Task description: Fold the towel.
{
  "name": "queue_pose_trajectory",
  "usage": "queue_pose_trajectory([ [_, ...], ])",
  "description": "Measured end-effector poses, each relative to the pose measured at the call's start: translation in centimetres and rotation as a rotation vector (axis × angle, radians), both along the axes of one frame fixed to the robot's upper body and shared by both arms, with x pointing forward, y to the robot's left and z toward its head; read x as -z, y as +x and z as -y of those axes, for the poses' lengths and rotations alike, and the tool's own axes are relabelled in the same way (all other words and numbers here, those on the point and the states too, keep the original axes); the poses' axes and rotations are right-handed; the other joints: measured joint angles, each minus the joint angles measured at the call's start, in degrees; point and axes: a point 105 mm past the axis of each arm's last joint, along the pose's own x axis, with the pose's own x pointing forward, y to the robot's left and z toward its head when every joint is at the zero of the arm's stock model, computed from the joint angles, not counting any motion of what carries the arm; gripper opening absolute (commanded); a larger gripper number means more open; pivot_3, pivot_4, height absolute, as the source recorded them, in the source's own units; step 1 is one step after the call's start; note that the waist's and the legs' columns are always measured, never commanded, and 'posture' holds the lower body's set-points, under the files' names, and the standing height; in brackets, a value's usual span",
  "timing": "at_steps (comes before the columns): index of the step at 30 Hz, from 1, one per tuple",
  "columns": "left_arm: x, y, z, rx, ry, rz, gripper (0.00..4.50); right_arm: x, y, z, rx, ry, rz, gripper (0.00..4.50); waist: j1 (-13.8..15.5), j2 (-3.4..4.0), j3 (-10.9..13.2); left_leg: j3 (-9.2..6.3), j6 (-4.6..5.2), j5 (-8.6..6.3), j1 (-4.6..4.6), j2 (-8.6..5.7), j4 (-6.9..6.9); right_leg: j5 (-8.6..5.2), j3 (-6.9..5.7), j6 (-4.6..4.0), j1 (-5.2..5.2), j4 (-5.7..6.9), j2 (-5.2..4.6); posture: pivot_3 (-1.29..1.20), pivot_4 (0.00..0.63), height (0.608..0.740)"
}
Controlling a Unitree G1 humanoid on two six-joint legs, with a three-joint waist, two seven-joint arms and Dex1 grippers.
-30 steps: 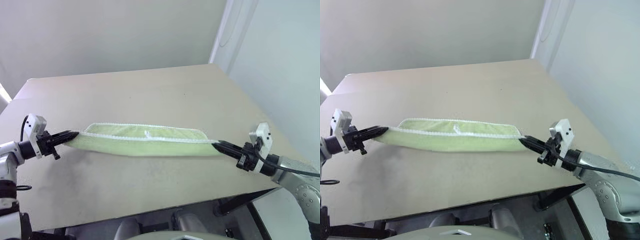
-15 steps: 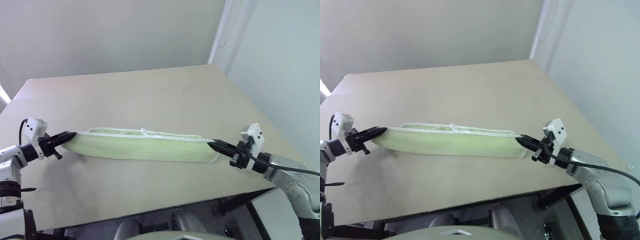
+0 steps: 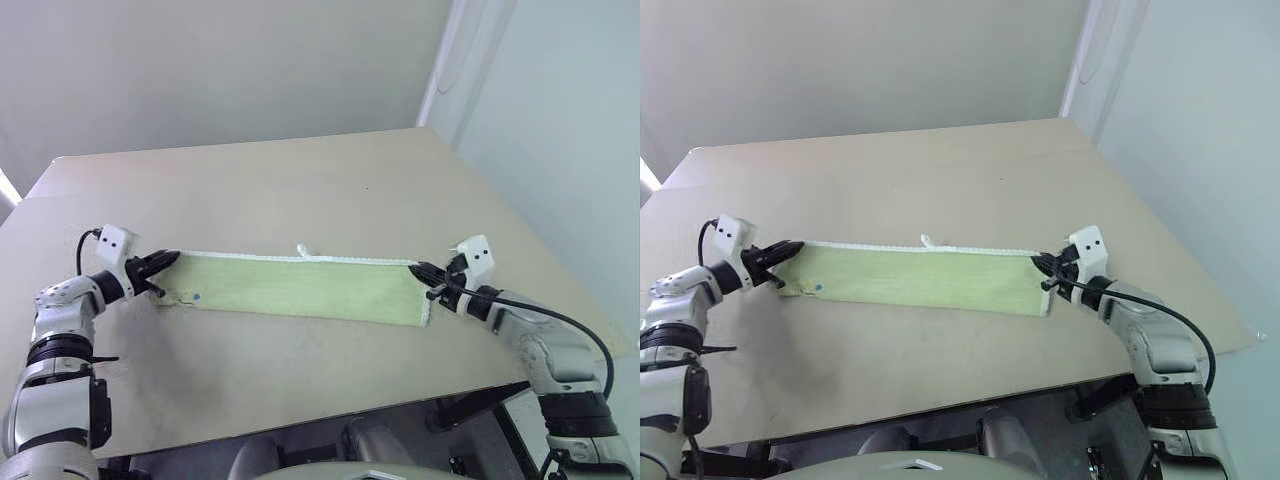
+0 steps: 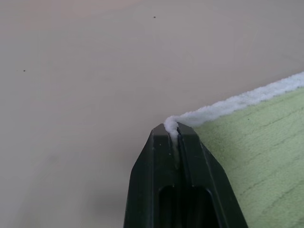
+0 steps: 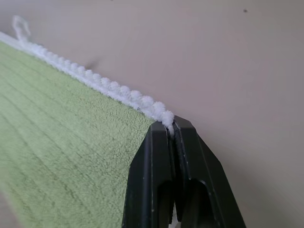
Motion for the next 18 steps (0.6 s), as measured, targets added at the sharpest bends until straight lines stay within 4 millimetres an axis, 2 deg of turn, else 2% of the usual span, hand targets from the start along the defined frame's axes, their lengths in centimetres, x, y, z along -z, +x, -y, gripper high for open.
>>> queue_pose_trajectory([
  [8,-0.2,1.6,0.5,-0.070,0.015,0.037,0.00,1.4,1.5,-0.3,0.044,-0.008,-0.038,0.01,-0.1,0.00,0.0,-0.01,0.00,0.00,0.00,0.00,-0.01,0.04,0.00,0.03,-0.01,0.01,0.01,0.00,0.000,0.740],
  [12,0.4,1.4,0.5,-0.074,0.012,0.012,1.04,2.0,1.7,-0.3,0.058,-0.012,-0.051,1.00,-0.1,0.01,0.0,-0.04,0.00,0.00,-0.02,0.00,-0.01,0.04,0.00,0.02,-0.01,0.01,0.03,0.00,0.000,0.740],
  [18,0.6,1.3,0.3,-0.081,0.029,-0.002,3.20,1.9,1.8,-0.5,0.056,-0.011,-0.034,3.15,-0.1,0.01,0.0,-0.04,0.00,0.00,0.00,0.00,-0.01,0.05,0.00,0.01,-0.01,0.02,0.03,0.00,0.000,0.740],
])
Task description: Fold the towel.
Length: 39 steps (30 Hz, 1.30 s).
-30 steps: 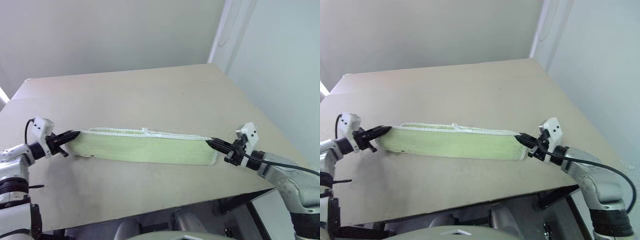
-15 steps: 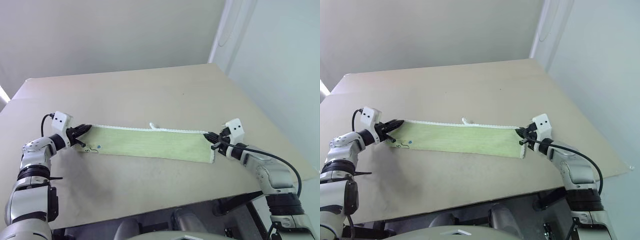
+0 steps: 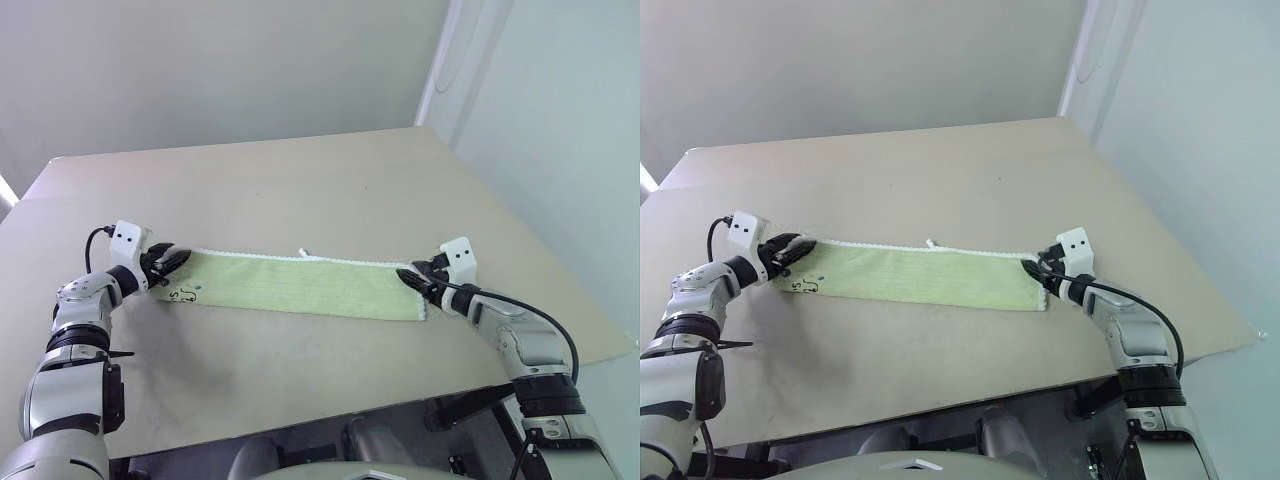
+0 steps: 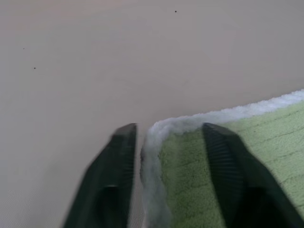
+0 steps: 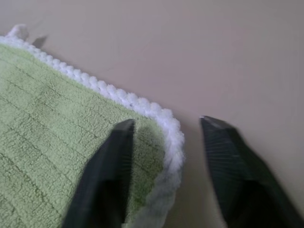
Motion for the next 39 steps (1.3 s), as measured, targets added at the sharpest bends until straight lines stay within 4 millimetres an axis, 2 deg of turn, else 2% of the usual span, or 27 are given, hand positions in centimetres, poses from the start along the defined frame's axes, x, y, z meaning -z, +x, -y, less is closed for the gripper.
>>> queue_pose_trajectory([
  [3,-0.1,0.1,-0.3,-0.023,0.004,0.008,4.35,-0.4,0.3,0.1,0.026,0.026,0.016,4.31,0.0,0.00,0.0,0.00,0.00,0.00,0.00,0.00,0.01,0.00,0.00,-0.01,0.00,0.01,0.00,0.00,0.000,0.740],
  [4,-0.2,0.1,-0.4,-0.035,0.005,0.012,4.36,-0.9,0.4,0.4,0.059,0.059,0.022,4.45,0.0,0.00,0.0,-0.01,0.00,0.00,-0.01,0.00,0.00,0.01,0.00,-0.01,0.00,0.01,0.00,0.00,0.000,0.740],
  [6,-0.5,0.3,-0.5,-0.044,0.002,0.024,4.36,-2.2,0.6,1.3,0.118,0.133,0.030,4.45,0.1,0.00,0.0,-0.02,0.00,0.00,-0.03,0.00,0.00,0.07,0.00,-0.10,0.00,0.01,0.00,0.00,0.000,0.740],
  [8,-1.3,0.5,-0.6,-0.050,-0.030,0.056,4.36,-4.3,0.2,2.0,0.144,0.234,0.041,4.45,0.2,0.00,0.0,-0.06,0.00,0.00,-0.05,0.00,-0.01,0.12,-0.03,-0.19,0.00,0.00,0.00,0.00,0.000,0.740],
  [10,-2.9,0.9,0.0,-0.005,-0.090,0.100,4.36,-5.8,-1.2,2.3,0.146,0.344,0.017,4.45,0.3,-0.04,0.0,-0.18,0.00,0.00,-0.11,0.01,-0.03,0.11,-0.14,-0.19,0.00,-0.02,0.00,0.00,0.000,0.740],
  [13,-5.5,1.1,1.4,0.112,-0.185,0.151,4.36,-5.9,-3.2,2.3,0.147,0.456,-0.089,4.45,0.1,-0.04,0.0,-0.14,0.00,0.00,-0.10,0.01,-0.04,0.11,-0.12,-0.20,0.00,-0.02,-0.01,0.00,0.000,0.740],
  [15,-7.3,0.2,3.9,0.295,-0.250,0.149,4.36,-5.5,-5.2,2.1,0.133,0.555,-0.194,4.45,-0.1,0.00,0.0,-0.13,0.00,0.00,-0.08,0.03,-0.05,0.10,-0.10,-0.21,0.03,-0.01,-0.01,0.00,0.000,0.740],
  [17,-7.9,-1.2,6.2,0.455,-0.275,0.115,4.36,-5.1,-6.8,1.5,0.108,0.640,-0.267,4.45,-0.4,0.14,0.0,-0.02,0.01,0.00,-0.08,0.04,-0.11,-0.04,-0.01,-0.31,0.09,-0.02,0.00,0.00,0.000,0.740],
  [20,-7.0,-3.1,8.3,0.595,-0.259,0.036,4.36,-4.6,-8.2,0.8,0.106,0.674,-0.332,4.45,-1.2,0.31,0.0,0.00,0.01,0.00,-0.04,0.07,-0.12,-0.16,0.02,-0.21,0.27,0.00,0.04,0.00,0.000,0.740],
  [22,-5.6,-5.1,9.6,0.711,-0.206,-0.035,4.36,-3.7,-9.7,0.4,0.131,0.709,-0.384,4.45,-1.7,0.38,0.0,-0.01,0.01,0.00,0.07,0.16,-0.14,-0.19,0.02,-0.27,0.42,-0.01,0.09,0.00,0.000,0.740],
  [24,-4.6,-6.4,10.6,0.764,-0.214,-0.098,4.36,-3.1,-10.5,0.1,0.157,0.746,-0.429,4.45,-2.0,0.45,0.0,0.02,0.00,0.00,0.04,0.17,-0.07,-0.19,0.04,-0.29,0.40,-0.01,0.08,0.00,0.000,0.740],
  [28,-4.9,-8.3,11.6,0.838,-0.226,-0.138,4.36,-3.4,-11.2,-0.9,0.155,0.811,-0.454,4.45,-3.0,0.45,0.0,0.02,0.01,0.00,0.07,0.24,-0.05,-0.19,0.05,-0.29,0.44,-0.04,0.08,0.00,0.000,0.740],
  [32,-4.5,-9.2,12.4,0.860,-0.232,-0.174,4.36,-2.9,-10.9,-2.0,0.179,0.840,-0.490,4.45,-3.3,0.49,0.0,0.03,0.01,0.00,0.05,0.27,-0.08,-0.19,0.04,-0.30,0.39,-0.10,0.08,0.00,0.000,0.740],
  [39,-3.9,-9.3,12.6,0.846,-0.230,-0.195,4.36,-0.9,-9.6,-2.7,0.273,0.865,-0.568,4.45,-3.1,0.49,0.0,0.03,0.00,0.00,-0.04,0.25,-0.10,-0.19,0.04,-0.30,-0.02,-0.13,0.08,0.00,0.000,0.740],
])
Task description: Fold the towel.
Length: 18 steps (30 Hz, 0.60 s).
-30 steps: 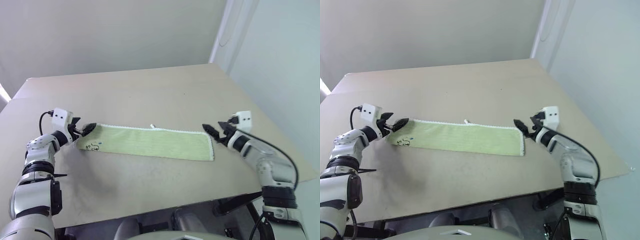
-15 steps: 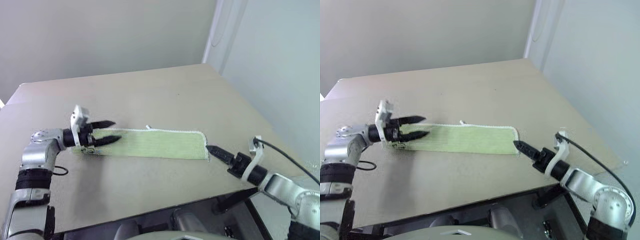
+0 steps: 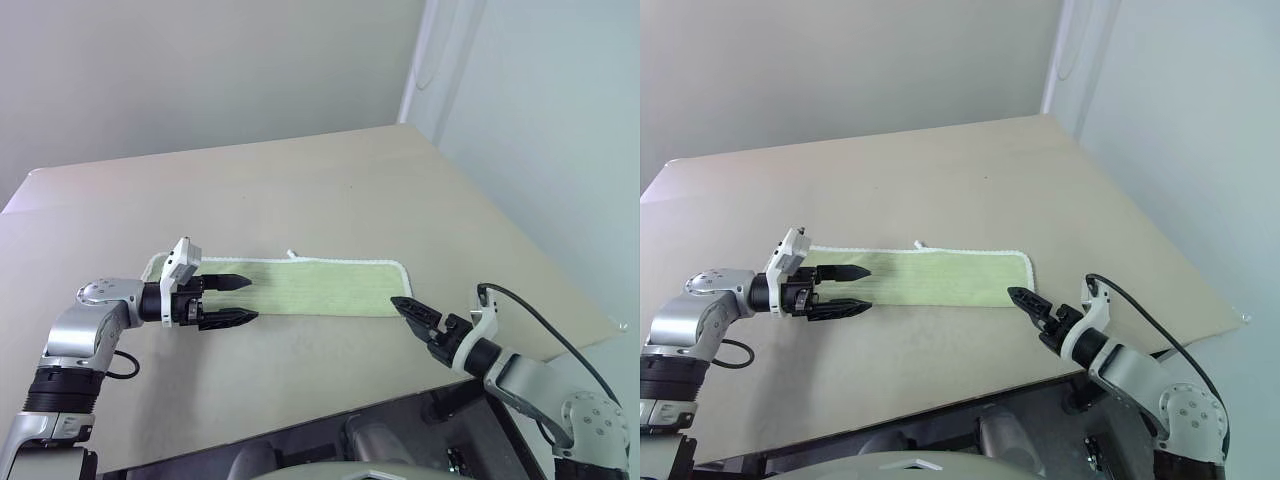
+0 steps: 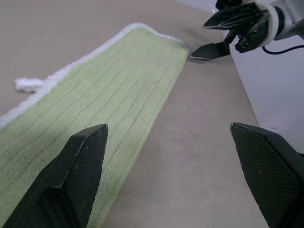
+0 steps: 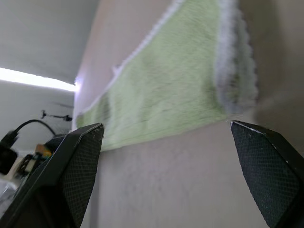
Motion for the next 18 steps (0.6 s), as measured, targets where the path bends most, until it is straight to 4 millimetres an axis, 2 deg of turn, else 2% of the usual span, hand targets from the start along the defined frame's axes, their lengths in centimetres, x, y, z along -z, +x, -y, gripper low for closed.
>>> queue_pose_trajectory([
  [7,0.1,0.2,0.1,-0.011,0.005,-0.010,4.36,0.3,1.1,-0.7,0.030,0.028,-0.022,4.45,-0.2,-0.03,0.0,0.02,0.00,0.00,0.01,0.01,-0.03,0.00,0.01,0.00,0.02,-0.03,0.00,0.00,0.000,0.740],
  [15,-0.1,1.7,1.9,0.010,-0.002,0.003,4.36,0.3,3.8,-2.0,0.084,0.083,-0.017,4.45,-0.2,0.01,0.0,0.01,0.00,0.00,0.05,0.03,-0.03,0.01,0.00,-0.01,0.05,0.02,0.08,0.00,0.000,0.740],
  [18,0.0,2.4,1.9,-0.009,-0.009,0.012,4.36,0.3,4.3,-2.4,0.092,0.082,-0.012,3.83,-0.2,0.02,0.0,0.02,0.01,-0.01,-0.03,0.03,-0.08,0.01,0.00,-0.01,-0.09,-0.01,0.08,0.00,0.000,0.740],
])
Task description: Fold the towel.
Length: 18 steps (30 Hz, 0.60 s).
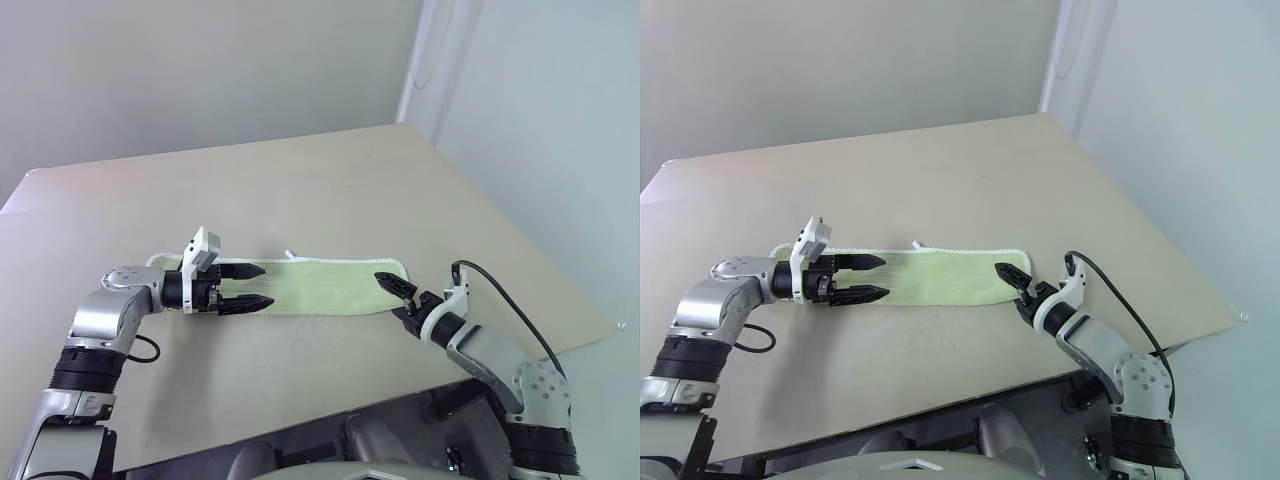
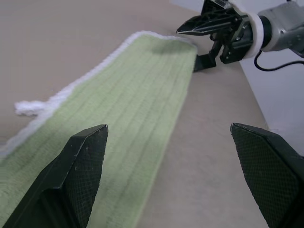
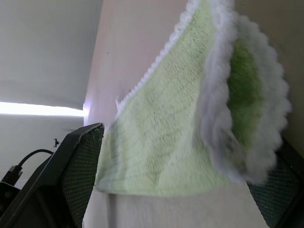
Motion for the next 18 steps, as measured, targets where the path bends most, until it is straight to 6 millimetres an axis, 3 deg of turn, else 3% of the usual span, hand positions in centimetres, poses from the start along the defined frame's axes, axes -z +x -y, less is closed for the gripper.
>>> queue_pose_trajectory([
  [6,1.1,-0.3,-0.7,-0.018,0.010,0.005,4.36,0.4,0.3,0.3,0.049,-0.014,-0.008,1.61,0.2,0.01,0.0,0.00,0.08,-0.04,-0.07,0.01,-0.06,-0.04,0.00,0.04,-0.04,-0.05,-0.03,0.00,0.000,0.740],
  [10,1.2,-0.4,-1.1,-0.037,0.008,0.011,4.36,0.2,0.8,1.8,0.138,-0.017,0.001,0.09,0.3,0.03,0.0,0.01,0.07,-0.04,-0.03,-0.01,-0.03,-0.04,0.01,0.03,-0.02,-0.04,-0.08,0.00,0.000,0.740],
  [13,1.4,-0.5,-1.2,-0.048,0.010,0.013,4.36,-0.1,1.0,3.3,0.194,-0.031,0.012,0.01,0.3,0.03,0.0,0.01,0.07,-0.04,-0.04,-0.01,-0.02,-0.04,0.01,0.03,-0.02,-0.04,-0.07,0.00,0.000,0.740],
  [18,0.9,-0.4,-1.3,-0.060,0.010,0.038,4.36,-1.0,0.7,8.1,0.251,-0.160,0.031,0.01,0.4,0.12,0.1,0.05,0.07,-0.04,-0.08,-0.08,-0.03,-0.05,0.04,0.03,-0.01,-0.10,-0.11,0.00,0.000,0.740],
])
